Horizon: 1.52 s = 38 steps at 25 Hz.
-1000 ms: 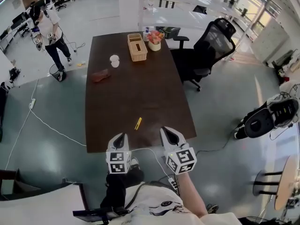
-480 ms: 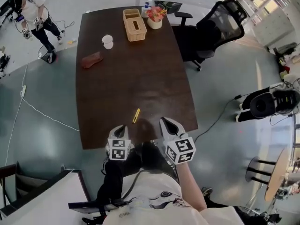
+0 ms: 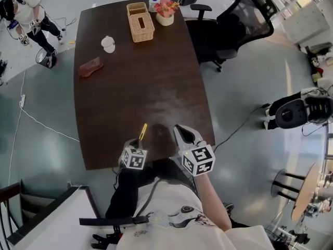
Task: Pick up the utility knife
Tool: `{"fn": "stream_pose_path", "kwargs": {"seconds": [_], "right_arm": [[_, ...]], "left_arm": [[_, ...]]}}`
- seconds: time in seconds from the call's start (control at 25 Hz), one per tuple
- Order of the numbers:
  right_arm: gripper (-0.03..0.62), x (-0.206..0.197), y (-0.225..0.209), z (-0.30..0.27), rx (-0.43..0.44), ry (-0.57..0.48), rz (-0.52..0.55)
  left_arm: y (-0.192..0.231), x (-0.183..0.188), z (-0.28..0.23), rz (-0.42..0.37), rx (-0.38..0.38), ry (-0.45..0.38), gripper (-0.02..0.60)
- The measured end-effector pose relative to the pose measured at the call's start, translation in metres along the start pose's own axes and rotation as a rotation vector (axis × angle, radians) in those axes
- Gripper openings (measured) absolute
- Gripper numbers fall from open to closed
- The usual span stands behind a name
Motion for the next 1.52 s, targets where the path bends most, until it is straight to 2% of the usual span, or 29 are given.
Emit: {"fn": "stream_pose_path", "kwargs": {"seconds": [0.2, 0.28, 0.44, 0.56, 0.76, 0.84, 1.04, 1.16, 1.28, 1.36, 1.52], "right_arm": [[0.002, -0.009, -0.011, 0.002, -0.011, 0.034, -0.022], [0.002, -0.011, -0.015, 0.004, -0.020, 0.042, -0.031], [0.002, -0.014, -0.021, 0.005, -0.031, 0.057, -0.049], [0.002, -0.016, -0.024, 0.008, -0.034, 0.062, -0.060], [0.002, -0.019, -0.033, 0.011, -0.045, 0.068, -0.079], [0.002, -0.020, -0.033, 0.012, -0.044, 0.069, -0.082], [0.002, -0.020, -0.031, 0.013, -0.024, 0.057, -0.080], [0.002, -0.022, -0.032, 0.015, -0.019, 0.043, -0.087], [0.002, -0.021, -0.033, 0.015, -0.009, 0.021, -0.095], [0.002, -0.019, -0.035, 0.015, 0.003, 0.003, -0.095], [0.002, -0.013, -0.039, 0.021, 0.015, -0.024, -0.100]], "left_arm": [[0.000, 0.000, -0.020, -0.004, -0.020, 0.044, 0.002], [-0.001, 0.000, -0.026, -0.014, -0.034, 0.071, 0.083], [0.000, -0.002, -0.040, -0.043, -0.023, 0.119, 0.104], [0.001, -0.008, -0.047, -0.047, -0.019, 0.157, 0.107], [-0.004, -0.007, -0.046, -0.062, 0.006, 0.165, 0.106], [-0.009, -0.009, -0.046, -0.073, 0.024, 0.160, 0.071], [-0.008, -0.011, -0.042, -0.003, 0.039, 0.134, 0.064], [-0.006, -0.001, -0.029, 0.046, 0.030, 0.056, 0.064], [0.000, 0.016, -0.010, 0.058, 0.003, -0.079, 0.064], [0.010, 0.036, 0.010, 0.030, 0.037, -0.189, 0.064], [0.031, 0.080, 0.064, 0.037, 0.126, -0.425, 0.064]]}}
Point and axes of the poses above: the fingertips, and each gripper's own axes: z backward along the fingers, y to its left, x out of its top, the point moved 10 cm from there along z, backward along the fingers, and after that the axes turned 13 degrees about -y, right-handed, at the moved point
